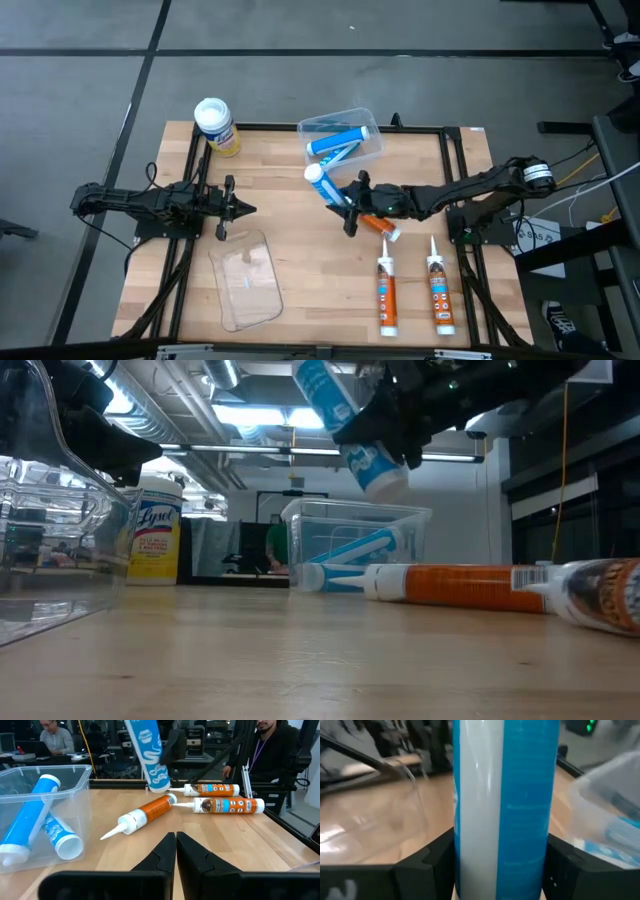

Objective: Pick & place silicon tubes, Sealant and Lysol wipes
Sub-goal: Put the blue sealant into the white bin

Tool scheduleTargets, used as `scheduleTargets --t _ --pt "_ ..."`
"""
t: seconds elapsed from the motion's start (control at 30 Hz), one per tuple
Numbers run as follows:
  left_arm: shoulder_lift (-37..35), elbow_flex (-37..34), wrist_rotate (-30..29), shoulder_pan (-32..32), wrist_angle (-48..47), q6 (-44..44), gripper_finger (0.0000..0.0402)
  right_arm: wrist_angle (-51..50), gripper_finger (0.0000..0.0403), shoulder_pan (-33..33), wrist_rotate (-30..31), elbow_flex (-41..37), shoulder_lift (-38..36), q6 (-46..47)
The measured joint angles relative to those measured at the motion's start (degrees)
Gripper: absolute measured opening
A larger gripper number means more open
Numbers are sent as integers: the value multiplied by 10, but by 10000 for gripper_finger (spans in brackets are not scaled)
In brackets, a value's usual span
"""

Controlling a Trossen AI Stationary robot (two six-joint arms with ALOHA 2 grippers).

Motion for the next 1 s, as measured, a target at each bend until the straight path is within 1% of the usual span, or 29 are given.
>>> scheduleTargets --t 0.1,0.17,0.27,0.37,0.6,0.73,0.8,0.9,1.0 --pt "0 0 0 0 0 0 8 66 217 -4 -52 -24 0 -26" --pt "0 0 0 0 0 0 9 101 217 -10 -108 -34 0 -43" --pt "0 0 0 0 0 0 12 133 217 -27 -237 -45 0 -73" --pt "0 0 0 0 0 0 12 156 217 -38 -358 -47 0 -81" --pt "0 0 0 0 0 0 9 196 217 -48 -554 -47 0 -89" --pt "0 0 0 0 0 0 12 218 217 -48 -631 -47 0 -88" --pt "0 0 0 0 0 0 12 232 217 -48 -655 -47 0 -85" --pt "0 0 0 0 0 0 10 236 217 -48 -663 -47 0 -74" --pt "0 0 0 0 0 0 8 238 217 -49 -658 -47 0 -73"
